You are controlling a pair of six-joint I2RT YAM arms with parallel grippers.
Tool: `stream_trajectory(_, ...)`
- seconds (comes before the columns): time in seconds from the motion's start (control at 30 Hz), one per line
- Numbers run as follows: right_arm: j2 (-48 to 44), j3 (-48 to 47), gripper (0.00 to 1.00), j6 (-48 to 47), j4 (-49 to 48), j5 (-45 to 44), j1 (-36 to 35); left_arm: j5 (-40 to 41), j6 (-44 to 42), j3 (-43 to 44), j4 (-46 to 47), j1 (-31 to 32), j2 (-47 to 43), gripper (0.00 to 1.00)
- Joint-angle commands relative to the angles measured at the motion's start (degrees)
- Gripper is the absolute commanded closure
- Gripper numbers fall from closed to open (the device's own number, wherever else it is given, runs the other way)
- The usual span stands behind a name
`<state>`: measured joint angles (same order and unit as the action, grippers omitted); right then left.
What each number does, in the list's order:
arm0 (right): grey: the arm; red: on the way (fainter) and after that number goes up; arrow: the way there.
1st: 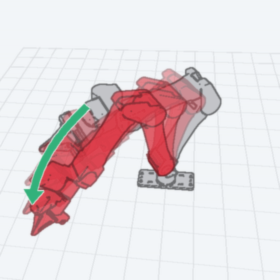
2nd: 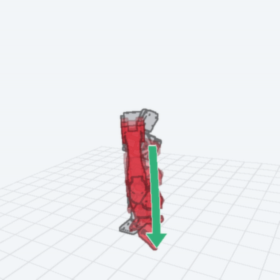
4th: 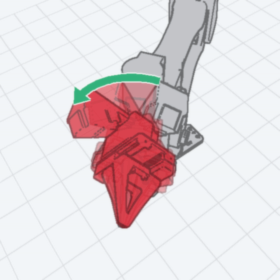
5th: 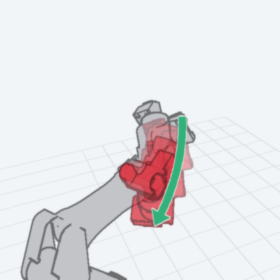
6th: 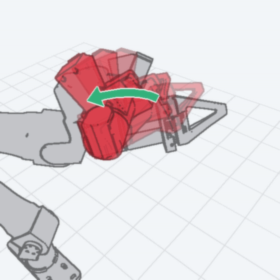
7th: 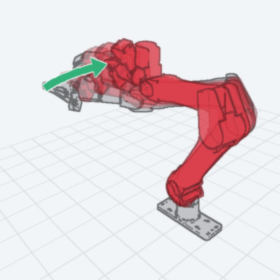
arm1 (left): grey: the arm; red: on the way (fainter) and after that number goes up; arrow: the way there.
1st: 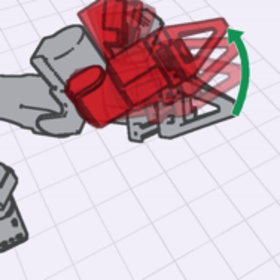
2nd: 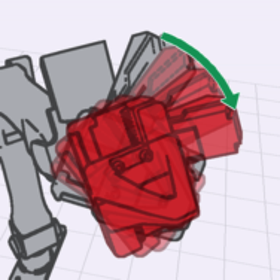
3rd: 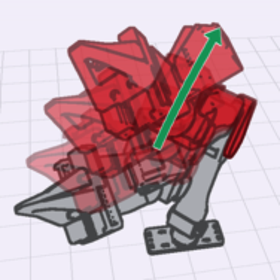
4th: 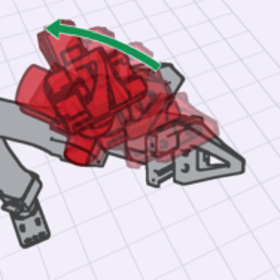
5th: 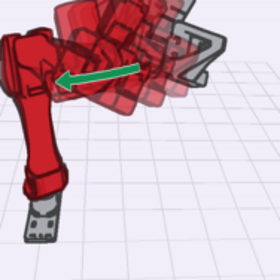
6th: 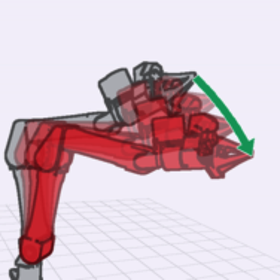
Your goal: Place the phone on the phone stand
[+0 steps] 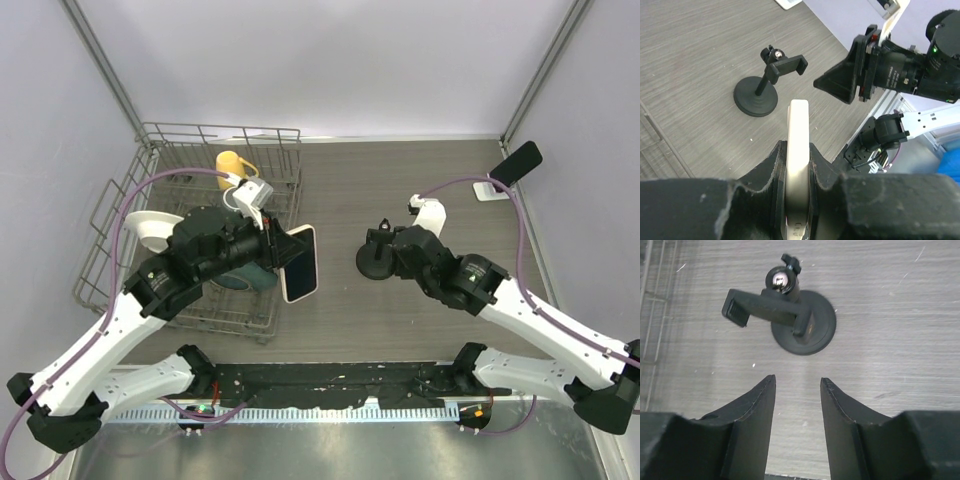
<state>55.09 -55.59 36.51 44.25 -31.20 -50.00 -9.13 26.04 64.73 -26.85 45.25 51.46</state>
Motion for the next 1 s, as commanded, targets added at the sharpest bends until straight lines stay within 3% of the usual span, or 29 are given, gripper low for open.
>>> stream_trajectory(0.0,2.12,-3.47,0.55,-3.71,-3.37,-8.18,0.43,-4.48,0.32,-0.39,5.23,0.01,-0.93,1.0)
stream_trajectory(0.6,10.29,-3.82,0.7,-9.27,-10.15,-8.79,2.62,-8.8,1.03,-1.89,7.69,0.01,1.27,1.0)
stream_trajectory(0.97,10.65,-3.47,0.77,-9.27,-11.2,-10.28,2.71,-9.77,0.5,-2.24,8.22,0.01,1.71,1.0)
